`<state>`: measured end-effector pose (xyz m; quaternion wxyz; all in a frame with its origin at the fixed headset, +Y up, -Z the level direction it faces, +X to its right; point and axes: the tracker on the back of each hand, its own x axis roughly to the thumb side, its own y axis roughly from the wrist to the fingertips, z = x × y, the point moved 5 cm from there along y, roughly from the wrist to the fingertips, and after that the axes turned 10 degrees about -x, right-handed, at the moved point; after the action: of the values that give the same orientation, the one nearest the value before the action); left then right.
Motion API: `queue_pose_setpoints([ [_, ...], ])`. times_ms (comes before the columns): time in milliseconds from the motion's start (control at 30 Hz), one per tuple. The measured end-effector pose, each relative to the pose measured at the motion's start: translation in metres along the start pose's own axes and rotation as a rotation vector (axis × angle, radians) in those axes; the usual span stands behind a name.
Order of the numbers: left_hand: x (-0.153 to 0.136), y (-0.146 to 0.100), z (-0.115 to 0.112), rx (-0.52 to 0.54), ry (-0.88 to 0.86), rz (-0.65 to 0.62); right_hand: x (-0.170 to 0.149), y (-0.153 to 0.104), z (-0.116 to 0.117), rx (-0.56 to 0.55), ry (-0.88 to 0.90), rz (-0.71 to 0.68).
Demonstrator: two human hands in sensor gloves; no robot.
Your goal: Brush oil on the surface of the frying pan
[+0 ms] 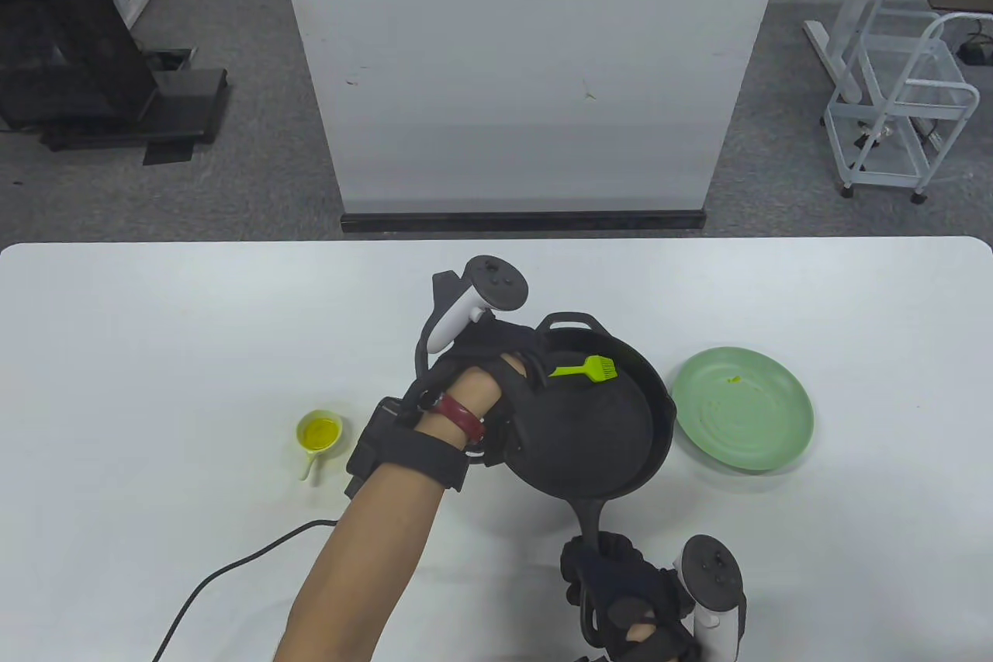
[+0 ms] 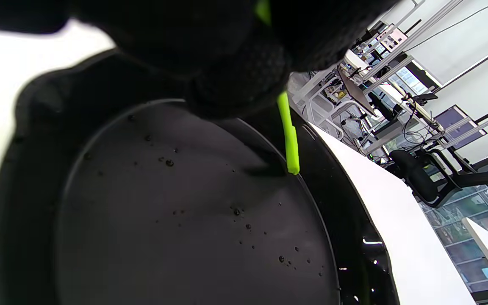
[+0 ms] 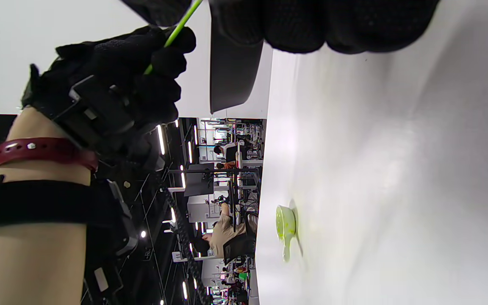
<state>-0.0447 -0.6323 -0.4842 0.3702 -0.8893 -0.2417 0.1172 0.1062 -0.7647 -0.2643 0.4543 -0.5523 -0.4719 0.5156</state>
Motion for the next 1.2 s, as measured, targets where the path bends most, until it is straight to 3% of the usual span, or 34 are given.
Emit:
queue_pose_setpoints([
  [267, 0.0, 0.007, 0.0, 0.041, 0.083, 0.054, 0.001, -0.001, -0.001, -0.006, 0.007, -0.01],
  [567, -0.008, -0.014, 0.016, 0.172, 0.297, 0.172, 0.0, -0.001, -0.001, -0.008, 0.011, -0.002],
  [900, -0.016, -0.033, 0.024, 0.24, 0.45, 0.276, -0.003, -0.001, -0.002, -0.02, 0.021, 0.014],
  [1200, 0.02, -0.07, 0.02, 0.412, 0.636, 0.201, -0.004, 0.0, 0.0, -0.018, 0.013, 0.028],
])
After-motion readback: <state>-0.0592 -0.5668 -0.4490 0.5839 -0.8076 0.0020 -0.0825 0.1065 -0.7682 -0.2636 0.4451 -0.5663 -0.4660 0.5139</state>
